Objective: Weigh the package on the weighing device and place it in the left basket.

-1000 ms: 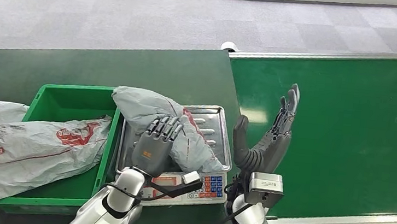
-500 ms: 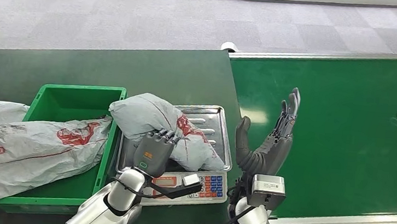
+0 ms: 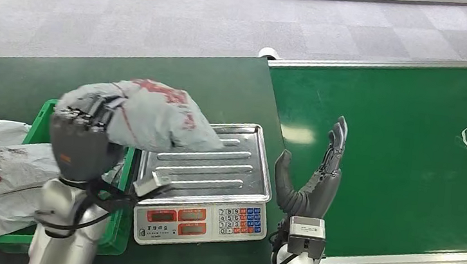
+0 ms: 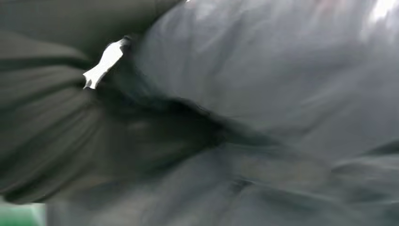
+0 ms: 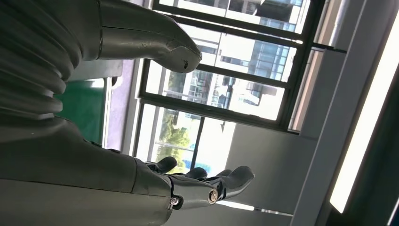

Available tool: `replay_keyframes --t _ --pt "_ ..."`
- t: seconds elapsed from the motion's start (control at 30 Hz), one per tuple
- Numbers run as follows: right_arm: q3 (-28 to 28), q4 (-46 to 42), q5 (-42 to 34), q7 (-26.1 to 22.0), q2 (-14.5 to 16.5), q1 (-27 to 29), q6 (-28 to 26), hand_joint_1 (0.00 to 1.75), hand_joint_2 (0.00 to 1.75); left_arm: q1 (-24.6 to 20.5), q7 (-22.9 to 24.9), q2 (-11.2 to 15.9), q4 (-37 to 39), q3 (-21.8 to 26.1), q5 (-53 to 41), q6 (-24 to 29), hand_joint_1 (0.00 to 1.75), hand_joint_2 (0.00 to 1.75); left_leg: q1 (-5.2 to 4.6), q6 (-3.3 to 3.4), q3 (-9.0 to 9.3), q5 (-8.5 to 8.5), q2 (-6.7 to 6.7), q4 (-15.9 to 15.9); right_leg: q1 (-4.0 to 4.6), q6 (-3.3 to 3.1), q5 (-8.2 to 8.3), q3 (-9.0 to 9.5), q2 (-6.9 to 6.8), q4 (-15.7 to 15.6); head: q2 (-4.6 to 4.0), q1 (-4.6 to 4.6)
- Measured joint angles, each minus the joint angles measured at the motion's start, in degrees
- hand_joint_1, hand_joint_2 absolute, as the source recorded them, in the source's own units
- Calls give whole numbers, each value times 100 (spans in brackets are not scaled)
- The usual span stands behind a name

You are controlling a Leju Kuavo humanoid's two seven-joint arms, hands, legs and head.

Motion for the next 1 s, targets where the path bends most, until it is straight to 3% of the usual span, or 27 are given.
replay_keyframes --t 0.07,0.13,0.3,0.33,0.4,0.43,0.47,0.53,0.63,0.7,1.0 --pt "-22 1 25 1 28 15 -1 0 175 102 -419 -228 -455 988 -59 -5 175 175 1 -5 5 -4 14 -1 1 -3 -1 -3 13 0 -1 -2" --pt "-47 1 40 2 51 25 -1 0 175 208 -458 -383 -806 1694 -106 -11 175 175 4 -7 2 -1 9 -1 5 -5 -3 -5 10 0 0 -2" --pt "-94 1 103 0 110 71 0 0 175 337 -688 -515 -1359 2586 -124 -14 175 175 6 -10 -5 5 -22 -1 8 -9 -6 3 -24 0 0 -2" --pt "-105 1 115 0 121 85 0 0 175 342 -718 -522 -1429 2696 -133 -15 153 175 6 -10 -5 5 -22 0 7 -9 -6 3 -24 0 -1 -2" --pt "-125 1 134 0 135 101 11 0 175 344 -705 -534 -1511 2853 -150 -16 66 175 5 -10 -4 5 -21 1 6 -9 -5 2 -23 0 -1 -2" --pt "-134 1 142 0 140 106 21 0 175 343 -666 -538 -1520 2913 -150 -17 22 131 5 -10 -4 4 -21 1 4 -9 -5 2 -23 -1 0 -2" --pt "-144 1 150 1 145 110 29 0 175 341 -590 -542 -1497 2958 -150 -17 0 87 4 -10 -3 4 -21 2 3 -8 -5 1 -23 -1 0 -2" --pt "-161 -2 175 9 160 122 26 0 175 325 -206 -547 -1291 3001 -150 -17 0 0 1 -9 0 4 -20 3 0 -8 -5 -1 -23 -4 1 -2" --pt "-188 -45 192 34 170 150 68 0 175 235 950 -487 -407 2845 -79 -28 0 0 -2 -6 3 5 -20 3 -2 -8 -4 3 -25 -4 0 -2" --pt "-219 -75 188 47 170 160 147 0 175 215 1414 -378 217 2574 56 -40 0 0 0 -6 2 7 -15 3 0 -9 0 2 -21 -2 0 -2" --pt "-294 -81 173 79 170 162 260 0 175 287 1222 -74 1079 1793 110 -31 0 0 0 -7 1 7 -12 3 1 -10 3 0 -15 -1 -1 -1"
